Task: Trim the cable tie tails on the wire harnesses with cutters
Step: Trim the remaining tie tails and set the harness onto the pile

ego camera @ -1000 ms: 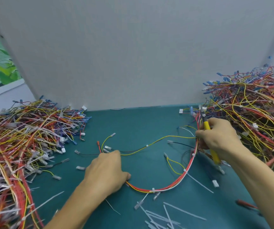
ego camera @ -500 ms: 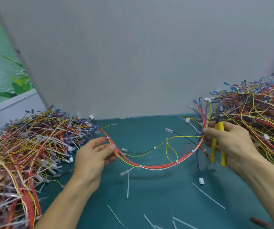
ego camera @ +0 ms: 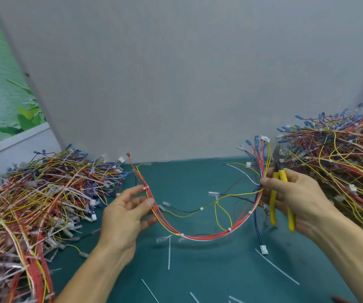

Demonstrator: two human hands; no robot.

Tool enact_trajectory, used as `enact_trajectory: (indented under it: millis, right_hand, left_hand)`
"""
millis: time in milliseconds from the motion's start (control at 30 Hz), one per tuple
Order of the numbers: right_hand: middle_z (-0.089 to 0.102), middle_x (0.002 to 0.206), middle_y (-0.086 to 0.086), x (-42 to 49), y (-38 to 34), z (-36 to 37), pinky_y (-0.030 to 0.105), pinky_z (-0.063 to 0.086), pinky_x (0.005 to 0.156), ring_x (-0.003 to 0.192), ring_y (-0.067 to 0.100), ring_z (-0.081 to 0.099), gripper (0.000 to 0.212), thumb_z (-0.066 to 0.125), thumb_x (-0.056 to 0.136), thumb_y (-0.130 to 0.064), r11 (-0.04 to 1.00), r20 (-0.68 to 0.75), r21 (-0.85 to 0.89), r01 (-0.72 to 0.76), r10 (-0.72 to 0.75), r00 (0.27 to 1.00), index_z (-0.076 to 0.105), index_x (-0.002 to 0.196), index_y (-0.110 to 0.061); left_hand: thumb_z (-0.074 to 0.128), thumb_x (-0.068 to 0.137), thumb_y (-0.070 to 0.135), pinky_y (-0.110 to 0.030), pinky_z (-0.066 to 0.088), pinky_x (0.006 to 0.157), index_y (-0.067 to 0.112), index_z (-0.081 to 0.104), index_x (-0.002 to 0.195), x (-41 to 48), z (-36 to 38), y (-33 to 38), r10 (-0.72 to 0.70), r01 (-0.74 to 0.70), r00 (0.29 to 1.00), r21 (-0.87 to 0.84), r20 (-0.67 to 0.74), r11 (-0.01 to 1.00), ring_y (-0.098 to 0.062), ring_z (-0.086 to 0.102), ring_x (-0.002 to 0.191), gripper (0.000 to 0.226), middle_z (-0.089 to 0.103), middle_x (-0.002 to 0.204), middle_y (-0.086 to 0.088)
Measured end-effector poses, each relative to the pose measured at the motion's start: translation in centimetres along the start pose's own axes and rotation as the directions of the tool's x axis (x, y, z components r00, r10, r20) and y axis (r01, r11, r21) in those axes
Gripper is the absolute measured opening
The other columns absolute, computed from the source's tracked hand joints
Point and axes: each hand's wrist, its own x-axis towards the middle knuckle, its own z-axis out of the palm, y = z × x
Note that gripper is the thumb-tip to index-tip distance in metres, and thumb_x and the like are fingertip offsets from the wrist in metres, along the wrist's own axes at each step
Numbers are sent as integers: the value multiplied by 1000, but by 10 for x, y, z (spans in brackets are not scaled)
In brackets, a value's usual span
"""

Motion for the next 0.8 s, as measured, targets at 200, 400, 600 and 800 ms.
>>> enact_trajectory:
  millis: [200,400,600,800]
  right_hand:
    - [60,65,7,-14,4,17,39,55,65,61,24,58,16,66,83,7,998,183,-70,5,7,983,65,86,-9]
    - [64,67,3,-22,2,23,31,58,64,65,20,62,16,68,82,5,989,267,-147,19,22,964,67,91,-8]
    - [59,67,8,-21,1,24,36,54,59,62,24,57,15,64,85,6,983,222,-180,-45,86,971,63,89,-8]
    - [56,71,17,-18,-6,23,32,48,47,49,23,53,17,60,83,8,942,178,69,-328,312,933,57,91,-7]
  left_hand:
    - [62,80,-15,-25,57,58,23,76,86,-6,6,-5,118,-141,977,126,176,982,-12,65,64,40,68,71,1]
    - [64,77,-15,-21,56,62,30,78,83,-9,7,-5,153,-202,949,162,275,966,-10,64,64,47,70,73,0]
    - [64,77,-15,-22,56,63,31,78,82,-10,7,-3,146,-199,950,174,276,964,-11,64,65,48,70,74,-3]
    - [60,81,-17,-25,55,53,23,73,91,-10,7,-1,111,-136,975,119,195,984,-15,67,63,43,66,70,0]
